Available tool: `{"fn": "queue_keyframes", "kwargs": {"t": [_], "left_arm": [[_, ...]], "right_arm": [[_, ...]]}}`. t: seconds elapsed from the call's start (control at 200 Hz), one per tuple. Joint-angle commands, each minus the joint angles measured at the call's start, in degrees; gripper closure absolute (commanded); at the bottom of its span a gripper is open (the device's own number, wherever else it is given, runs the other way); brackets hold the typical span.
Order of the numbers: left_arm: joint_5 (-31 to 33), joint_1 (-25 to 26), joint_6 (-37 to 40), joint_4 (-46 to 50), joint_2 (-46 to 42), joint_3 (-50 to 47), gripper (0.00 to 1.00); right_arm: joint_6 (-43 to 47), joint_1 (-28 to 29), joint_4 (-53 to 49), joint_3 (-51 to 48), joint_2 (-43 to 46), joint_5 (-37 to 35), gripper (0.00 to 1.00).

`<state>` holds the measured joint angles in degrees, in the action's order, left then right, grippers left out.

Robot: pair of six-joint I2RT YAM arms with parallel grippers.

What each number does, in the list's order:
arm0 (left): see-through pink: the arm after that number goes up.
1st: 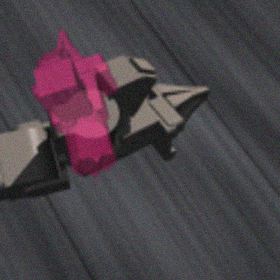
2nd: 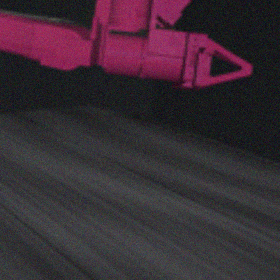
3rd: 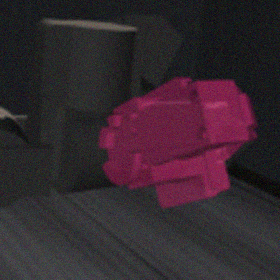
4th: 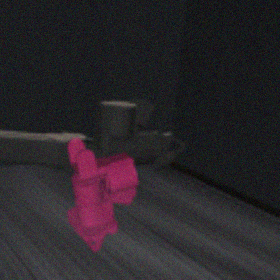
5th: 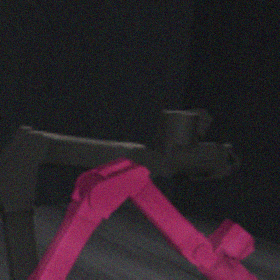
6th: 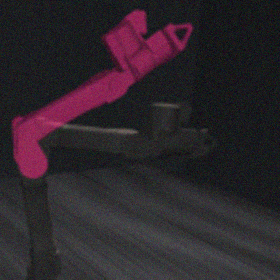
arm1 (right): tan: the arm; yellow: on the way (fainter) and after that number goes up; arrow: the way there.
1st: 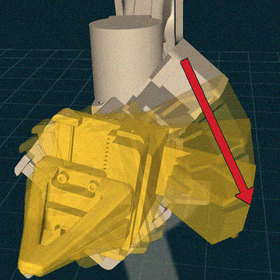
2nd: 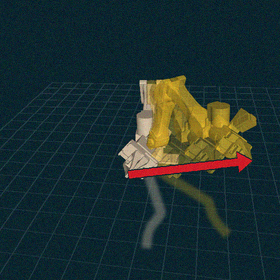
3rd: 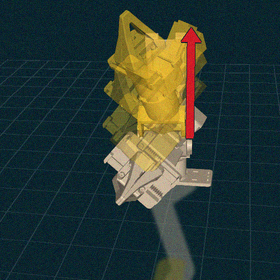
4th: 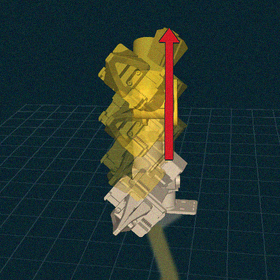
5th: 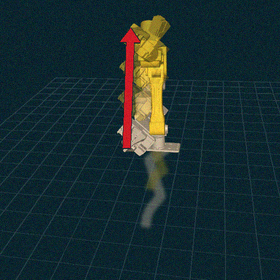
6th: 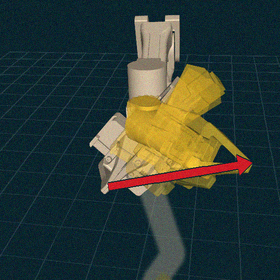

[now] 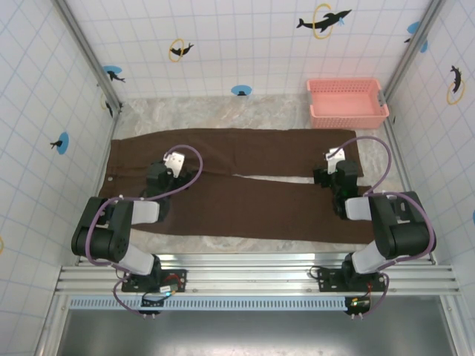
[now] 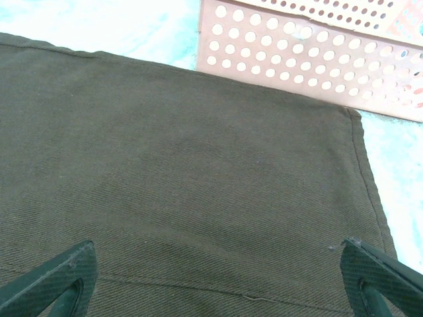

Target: Roll up the long pants

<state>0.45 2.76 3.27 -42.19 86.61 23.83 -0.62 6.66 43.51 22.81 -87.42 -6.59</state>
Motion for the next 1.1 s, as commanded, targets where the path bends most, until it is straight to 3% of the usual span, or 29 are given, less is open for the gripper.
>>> {"fn": "queue_keyframes", "kwargs": {"t": [0.0,0.05,0.125,0.245,0.295,0.495,0.666,0.836,1.091], "left_arm": [[2.8,0.7,0.9,18.1,-4.7,10.7,0.03],[6.6,0.8,-0.5,30.5,-5.9,18.1,0.02],[10.4,0.8,-1.7,49.0,-5.6,30.2,0.02],[11.7,1.0,-1.6,67.1,-3.2,42.4,0.03],[12.5,1.1,-3.4,71.1,-3.1,44.5,0.02],[12.8,1.1,-5.2,76.7,-4.4,45.6,0.02],[11.7,1.0,-5.1,78.9,-4.8,46.1,0.02],[10.6,1.1,-4.9,79.7,-6.2,46.1,0.03],[11.4,1.0,-3.8,80.2,-7.9,45.7,0.03]], "right_arm": [[1.7,0.6,-12.7,7.3,4.6,1.5,0.03],[2.9,1.5,-24.1,12.8,6.6,1.2,0.03],[3.9,4.6,-32.1,15.9,10.2,0.3,0.06],[9.1,19.1,-47.3,21.1,16.2,-10.4,0.06],[9.6,24.8,-54.4,23.6,17.2,-11.2,0.07],[7.5,44.3,-71.7,26.3,16.0,-8.5,0.14],[8.6,55.4,-78.0,25.4,9.7,-6.5,0.22],[7.7,59.4,-82.3,26.2,5.3,-3.8,0.28],[6.8,59.0,-84.2,29.5,-1.5,1.1,0.32]]}}
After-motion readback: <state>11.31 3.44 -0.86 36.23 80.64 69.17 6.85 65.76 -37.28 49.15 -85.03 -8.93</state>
